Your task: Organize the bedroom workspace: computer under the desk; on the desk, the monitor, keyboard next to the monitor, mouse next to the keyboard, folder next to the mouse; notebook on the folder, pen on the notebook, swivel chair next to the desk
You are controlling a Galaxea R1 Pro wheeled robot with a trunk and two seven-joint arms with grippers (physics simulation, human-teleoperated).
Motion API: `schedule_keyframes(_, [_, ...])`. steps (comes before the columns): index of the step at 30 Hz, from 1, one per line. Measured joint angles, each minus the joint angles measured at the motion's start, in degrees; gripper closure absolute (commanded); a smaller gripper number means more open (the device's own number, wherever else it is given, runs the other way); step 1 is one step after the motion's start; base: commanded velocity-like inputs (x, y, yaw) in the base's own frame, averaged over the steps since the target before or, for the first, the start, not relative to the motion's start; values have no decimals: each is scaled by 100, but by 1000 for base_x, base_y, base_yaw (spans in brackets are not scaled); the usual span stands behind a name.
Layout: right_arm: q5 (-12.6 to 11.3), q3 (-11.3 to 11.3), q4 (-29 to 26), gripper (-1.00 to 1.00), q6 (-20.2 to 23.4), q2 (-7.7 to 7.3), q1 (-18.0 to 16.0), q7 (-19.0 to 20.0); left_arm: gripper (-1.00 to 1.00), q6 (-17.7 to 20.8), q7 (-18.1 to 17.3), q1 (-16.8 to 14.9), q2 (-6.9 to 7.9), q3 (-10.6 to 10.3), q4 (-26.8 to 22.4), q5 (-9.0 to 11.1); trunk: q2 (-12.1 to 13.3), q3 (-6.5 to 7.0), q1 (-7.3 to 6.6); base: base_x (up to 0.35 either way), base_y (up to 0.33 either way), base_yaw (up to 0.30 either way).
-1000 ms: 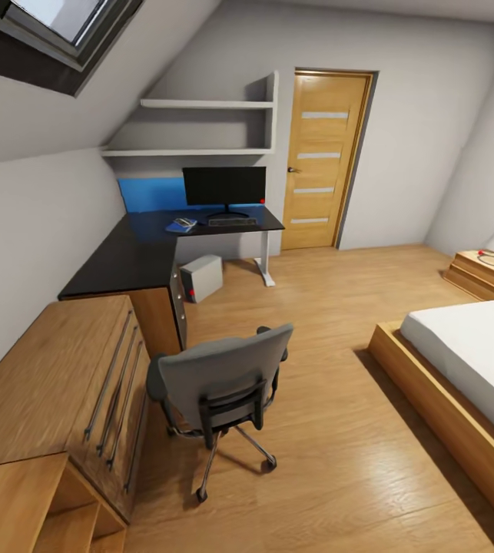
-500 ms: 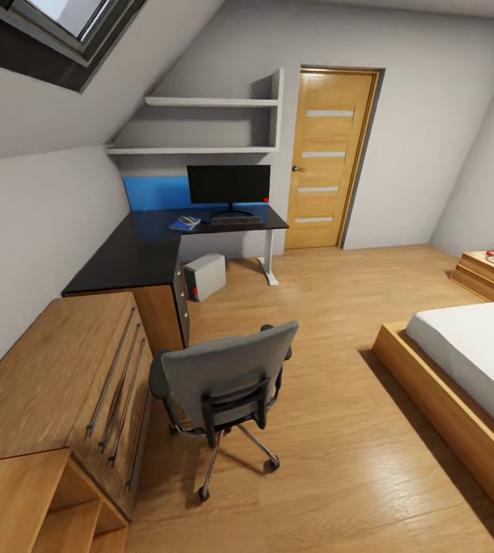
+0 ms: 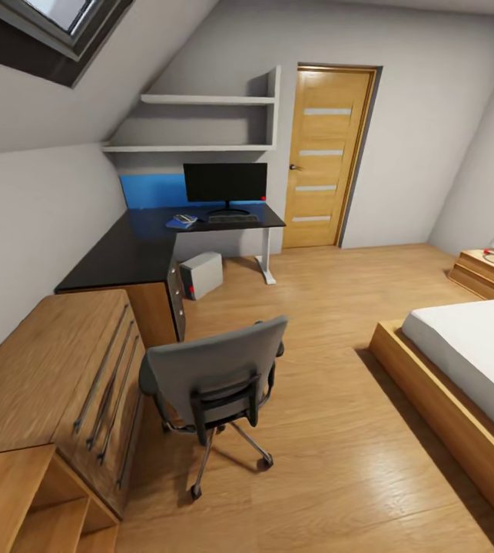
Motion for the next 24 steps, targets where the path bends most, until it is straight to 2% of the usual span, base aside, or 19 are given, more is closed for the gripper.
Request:
schedule_keyframes(5, [-4,0,0,-100,0,0,-3,0,-100,-3,-1,0,6,0,0,3,-201,-90,110,-1,-13,36])
schedule_keyframes(13, [-6,-3,0,-100,1,0,-2,0,-100,0,5,1,14,5,0,14,-521,-234,286,0,-1,182])
schedule_keyframes(24, [-3,0,0,-100,0,0,0,0,-100,0,4,0,12,6,1,17,-963,-431,527,0,0,34])
